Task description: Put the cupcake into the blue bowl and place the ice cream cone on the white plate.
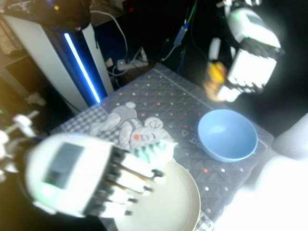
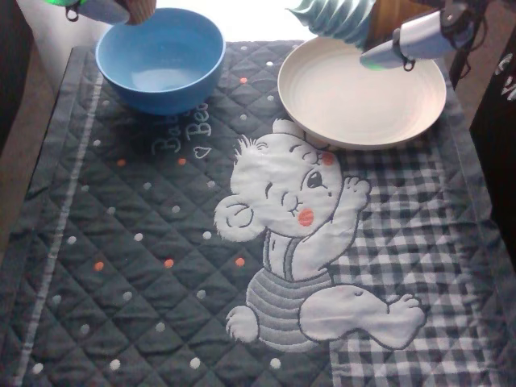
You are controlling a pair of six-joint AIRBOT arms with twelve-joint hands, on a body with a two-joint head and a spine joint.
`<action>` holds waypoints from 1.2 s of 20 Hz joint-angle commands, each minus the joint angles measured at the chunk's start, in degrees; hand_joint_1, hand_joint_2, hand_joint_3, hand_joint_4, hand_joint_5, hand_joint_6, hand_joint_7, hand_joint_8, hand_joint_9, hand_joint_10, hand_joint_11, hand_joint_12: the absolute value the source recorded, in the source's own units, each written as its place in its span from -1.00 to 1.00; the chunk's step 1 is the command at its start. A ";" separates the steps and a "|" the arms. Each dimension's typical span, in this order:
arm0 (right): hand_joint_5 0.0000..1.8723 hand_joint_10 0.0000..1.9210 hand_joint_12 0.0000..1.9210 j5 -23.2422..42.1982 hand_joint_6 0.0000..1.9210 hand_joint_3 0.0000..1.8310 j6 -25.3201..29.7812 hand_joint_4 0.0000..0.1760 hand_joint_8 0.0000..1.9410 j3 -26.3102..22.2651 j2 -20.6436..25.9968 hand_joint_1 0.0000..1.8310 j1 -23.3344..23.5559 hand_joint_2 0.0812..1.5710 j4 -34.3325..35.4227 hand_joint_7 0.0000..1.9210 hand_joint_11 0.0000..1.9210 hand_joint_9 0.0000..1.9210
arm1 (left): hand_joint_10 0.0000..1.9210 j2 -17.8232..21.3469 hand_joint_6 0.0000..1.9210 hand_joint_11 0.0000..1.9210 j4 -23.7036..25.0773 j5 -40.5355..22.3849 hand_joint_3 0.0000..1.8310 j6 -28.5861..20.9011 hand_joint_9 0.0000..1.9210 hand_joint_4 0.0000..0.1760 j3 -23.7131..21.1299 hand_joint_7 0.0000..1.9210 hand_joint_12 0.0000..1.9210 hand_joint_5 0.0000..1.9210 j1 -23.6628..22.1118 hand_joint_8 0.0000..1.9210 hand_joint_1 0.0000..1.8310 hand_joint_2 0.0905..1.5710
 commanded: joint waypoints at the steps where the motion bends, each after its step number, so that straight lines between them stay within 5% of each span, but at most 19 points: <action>1: 0.01 -1.00 -0.47 5.17 0.02 -1.00 0.11 -1.00 -0.33 1.30 -0.37 0.38 1.67 0.34 1.17 0.27 0.42 0.57 | -0.30 -0.74 -0.59 0.08 -1.88 -1.97 -1.00 -0.14 0.39 -1.00 0.81 0.49 0.02 0.25 -0.94 -0.86 0.55 0.20; 5: 0.01 -1.00 -0.51 0.91 0.00 -1.00 0.11 -1.00 -0.30 5.47 -3.52 0.38 3.16 0.33 1.24 0.26 0.42 0.56 | -0.26 -5.05 -0.48 -0.06 3.34 3.23 -1.00 -3.12 0.35 -1.00 5.13 0.46 0.06 0.21 -2.21 -0.82 0.54 0.21; 7: 0.03 -1.00 -0.51 -0.05 -0.01 -1.00 0.11 -1.00 -0.29 6.46 -4.37 0.37 3.33 0.33 1.56 0.25 0.41 0.56 | -0.32 -6.83 -0.41 0.12 5.50 5.75 -1.00 -3.18 0.37 -1.00 6.25 0.36 -0.18 0.17 -2.79 -0.63 0.54 0.22; 8: 0.03 -1.00 -0.51 -0.54 -0.01 -1.00 0.11 -1.00 -0.29 7.09 -5.02 0.37 3.41 0.33 1.82 0.25 0.42 0.55 | -0.16 -7.68 -0.23 0.10 6.37 7.01 -1.00 -3.18 0.26 -1.00 6.79 0.24 -0.20 0.07 -2.94 -0.41 0.53 0.27; 10: 0.06 -1.00 -0.42 -1.78 -0.10 -1.00 0.11 -1.00 -0.25 8.76 -6.75 0.38 3.52 0.33 2.04 0.25 0.40 0.57 | -0.09 -8.87 -0.12 0.06 6.65 8.48 -1.00 -3.24 0.20 -1.00 7.94 0.18 -0.11 0.03 -2.66 -0.32 0.53 0.29; 13: 0.05 -1.00 -0.36 -2.36 -0.05 -1.00 0.11 -1.00 -0.29 9.07 -7.21 0.37 3.52 0.33 2.19 0.25 0.37 0.55 | -0.18 -9.47 -0.40 0.10 6.68 9.11 -1.00 -3.28 0.31 -1.00 8.35 0.31 -0.04 0.13 -1.97 -0.49 0.54 0.24; 21: 0.07 -1.00 -0.27 -2.38 -0.13 -1.00 0.11 -1.00 -0.25 8.98 -7.42 0.38 3.51 0.32 2.18 0.25 0.35 0.57 | -0.04 -9.77 -0.47 0.02 6.65 9.22 -1.00 -3.34 0.24 -1.00 8.44 0.28 0.05 0.16 0.34 -0.44 0.53 0.26; 22: 0.07 -1.00 -0.29 -2.38 -0.07 -1.00 0.11 -1.00 -0.29 8.98 -7.42 0.37 3.51 0.32 2.18 0.25 0.32 0.54 | -0.41 -9.85 -0.36 0.00 6.65 9.23 -1.00 -3.36 0.24 -1.00 8.44 0.28 0.08 0.15 0.62 -0.30 0.42 0.27; 24: 0.07 -1.00 -0.29 -2.38 -0.03 -1.00 0.11 -1.00 -0.33 8.98 -7.41 0.36 3.51 0.33 2.18 0.24 0.33 0.54 | -0.70 -10.06 -0.26 -0.07 6.67 9.40 -1.00 -3.36 0.30 -1.00 8.45 0.22 0.17 0.10 0.93 -0.17 0.39 0.30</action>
